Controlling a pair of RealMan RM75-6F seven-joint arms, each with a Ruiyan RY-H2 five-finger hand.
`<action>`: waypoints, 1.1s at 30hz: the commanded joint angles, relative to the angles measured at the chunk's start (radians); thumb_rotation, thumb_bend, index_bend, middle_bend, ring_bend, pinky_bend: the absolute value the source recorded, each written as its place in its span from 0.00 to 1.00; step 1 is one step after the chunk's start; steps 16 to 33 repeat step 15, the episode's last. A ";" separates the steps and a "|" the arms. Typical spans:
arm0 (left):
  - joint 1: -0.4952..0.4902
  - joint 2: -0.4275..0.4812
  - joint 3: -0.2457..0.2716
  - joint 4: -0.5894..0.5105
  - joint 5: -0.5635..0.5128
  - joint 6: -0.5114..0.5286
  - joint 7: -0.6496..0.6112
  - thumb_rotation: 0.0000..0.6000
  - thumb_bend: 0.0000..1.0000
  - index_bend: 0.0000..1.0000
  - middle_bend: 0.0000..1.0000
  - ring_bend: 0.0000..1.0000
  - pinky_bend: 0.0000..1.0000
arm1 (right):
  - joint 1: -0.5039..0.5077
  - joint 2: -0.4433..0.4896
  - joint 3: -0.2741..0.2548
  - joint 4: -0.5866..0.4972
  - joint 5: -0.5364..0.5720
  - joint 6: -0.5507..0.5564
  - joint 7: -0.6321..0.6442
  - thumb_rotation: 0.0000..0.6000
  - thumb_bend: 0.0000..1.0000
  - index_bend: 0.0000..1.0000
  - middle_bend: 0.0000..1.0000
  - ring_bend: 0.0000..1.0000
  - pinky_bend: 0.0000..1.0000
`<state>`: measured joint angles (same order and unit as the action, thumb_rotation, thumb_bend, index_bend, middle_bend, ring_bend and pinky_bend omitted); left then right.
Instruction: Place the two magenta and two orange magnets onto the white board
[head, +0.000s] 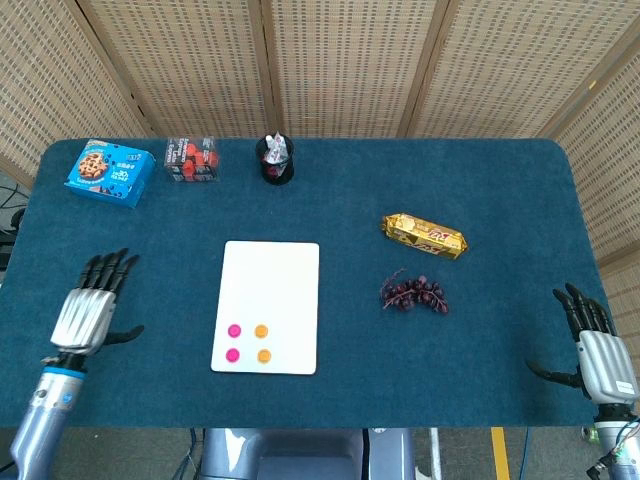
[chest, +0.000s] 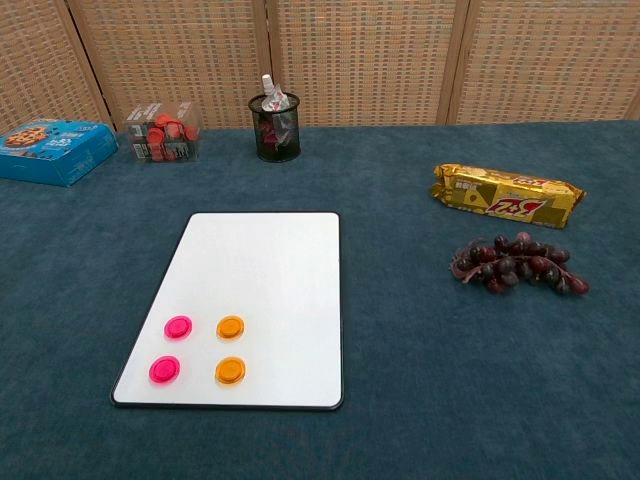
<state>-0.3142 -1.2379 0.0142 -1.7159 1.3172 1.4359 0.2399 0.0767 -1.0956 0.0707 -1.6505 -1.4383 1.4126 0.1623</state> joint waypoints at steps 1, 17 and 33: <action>0.108 0.042 0.023 0.022 0.002 0.108 -0.102 1.00 0.00 0.00 0.00 0.00 0.00 | -0.005 -0.015 0.004 0.013 -0.012 0.027 -0.033 1.00 0.00 0.00 0.00 0.00 0.00; 0.190 0.122 0.029 0.024 0.060 0.126 -0.192 1.00 0.00 0.00 0.00 0.00 0.00 | -0.016 -0.041 0.010 0.037 -0.041 0.081 -0.065 1.00 0.00 0.00 0.00 0.00 0.00; 0.190 0.122 0.029 0.024 0.060 0.126 -0.192 1.00 0.00 0.00 0.00 0.00 0.00 | -0.016 -0.041 0.010 0.037 -0.041 0.081 -0.065 1.00 0.00 0.00 0.00 0.00 0.00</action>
